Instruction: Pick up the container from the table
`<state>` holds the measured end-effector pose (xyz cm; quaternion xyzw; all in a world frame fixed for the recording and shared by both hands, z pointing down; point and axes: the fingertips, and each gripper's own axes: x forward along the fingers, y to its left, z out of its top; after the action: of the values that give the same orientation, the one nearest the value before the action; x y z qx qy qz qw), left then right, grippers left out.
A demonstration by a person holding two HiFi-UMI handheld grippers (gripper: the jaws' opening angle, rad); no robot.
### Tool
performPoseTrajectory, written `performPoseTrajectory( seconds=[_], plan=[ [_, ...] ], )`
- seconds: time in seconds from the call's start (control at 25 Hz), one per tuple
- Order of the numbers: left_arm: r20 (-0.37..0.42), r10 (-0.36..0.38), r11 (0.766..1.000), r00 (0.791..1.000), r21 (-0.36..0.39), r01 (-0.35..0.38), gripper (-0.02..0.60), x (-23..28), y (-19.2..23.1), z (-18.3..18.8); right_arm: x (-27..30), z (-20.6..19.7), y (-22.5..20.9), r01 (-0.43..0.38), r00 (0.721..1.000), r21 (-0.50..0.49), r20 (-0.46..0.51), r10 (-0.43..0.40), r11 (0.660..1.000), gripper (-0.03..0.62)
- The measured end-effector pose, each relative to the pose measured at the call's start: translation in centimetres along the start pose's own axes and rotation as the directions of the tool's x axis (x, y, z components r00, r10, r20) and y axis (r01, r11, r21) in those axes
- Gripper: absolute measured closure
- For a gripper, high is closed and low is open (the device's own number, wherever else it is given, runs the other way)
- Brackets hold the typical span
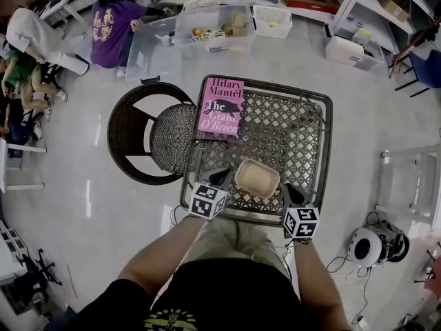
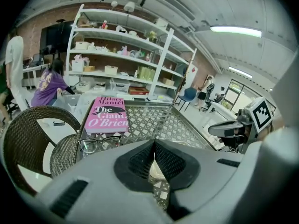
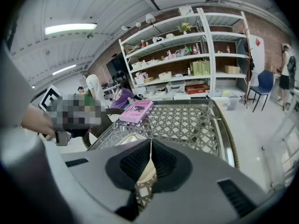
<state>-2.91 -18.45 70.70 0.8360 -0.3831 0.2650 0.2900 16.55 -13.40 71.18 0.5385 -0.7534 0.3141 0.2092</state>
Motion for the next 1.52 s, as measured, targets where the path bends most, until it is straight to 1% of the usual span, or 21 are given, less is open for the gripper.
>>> performPoseTrajectory(
  seconds=[0.16,0.32,0.48,0.52,0.64,0.72,0.8,0.88,1.12,1.24,1.44,1.52],
  plan=[
    [-0.048,0.001,1.000,0.999,-0.028,-0.002,0.571,1.3,0.7,-1.4,1.1,-1.0,-0.7,-0.004,1.000,0.054,-0.015,0.005,0.999,0.582],
    [-0.073,-0.021,0.996,0.997,-0.083,0.015,0.571,2.2,1.0,-2.3,2.2,-2.5,-1.0,-0.013,0.998,0.096,-0.063,0.019,0.995,0.580],
    [-0.096,-0.026,0.997,0.995,-0.078,0.018,0.568,3.1,1.3,-2.7,2.8,-3.9,-1.1,-0.001,0.994,0.121,-0.104,0.013,0.993,0.580],
    [-0.103,-0.030,0.997,0.994,-0.079,0.021,0.559,3.3,1.4,-2.8,3.0,-4.2,-1.2,0.002,0.994,0.135,-0.112,0.013,0.991,0.580],
    [-0.123,-0.041,0.994,0.992,-0.103,0.028,0.493,3.8,1.7,-3.3,3.6,-5.2,-1.3,0.004,0.990,0.178,-0.139,0.021,0.984,0.579],
    [-0.129,-0.039,0.993,0.991,-0.118,0.023,0.483,4.0,1.9,-3.6,3.8,-5.6,-1.5,0.005,0.988,0.194,-0.155,0.025,0.981,0.571],
    [-0.133,-0.037,0.992,0.990,-0.126,0.020,0.482,4.2,1.9,-3.8,4.1,-6.1,-1.8,0.006,0.985,0.215,-0.168,0.030,0.977,0.528],
    [-0.138,-0.040,0.992,0.990,-0.126,0.022,0.482,4.2,1.9,-4.1,4.5,-6.7,-1.9,0.010,0.983,0.242,-0.179,0.035,0.970,0.520],
    [-0.155,-0.038,0.991,0.987,-0.129,0.018,0.482,3.9,2.1,-5.0,6.1,-8.4,-1.6,0.022,0.976,0.330,-0.211,0.051,0.944,0.520],
    [-0.162,-0.040,0.990,0.986,-0.138,0.017,0.482,3.7,2.0,-5.4,6.9,-8.9,-1.8,0.041,0.972,0.355,-0.229,0.045,0.934,0.521],
    [-0.167,-0.061,0.990,0.984,-0.139,0.038,0.482,3.6,1.7,-5.4,7.6,-8.8,-1.9,0.037,0.973,0.408,-0.223,0.061,0.912,0.540],
    [-0.165,-0.079,0.988,0.983,-0.145,0.055,0.482,3.6,1.3,-5.3,7.5,-9.1,-2.1,0.042,0.973,0.413,-0.225,0.057,0.910,0.543]
  ],
)
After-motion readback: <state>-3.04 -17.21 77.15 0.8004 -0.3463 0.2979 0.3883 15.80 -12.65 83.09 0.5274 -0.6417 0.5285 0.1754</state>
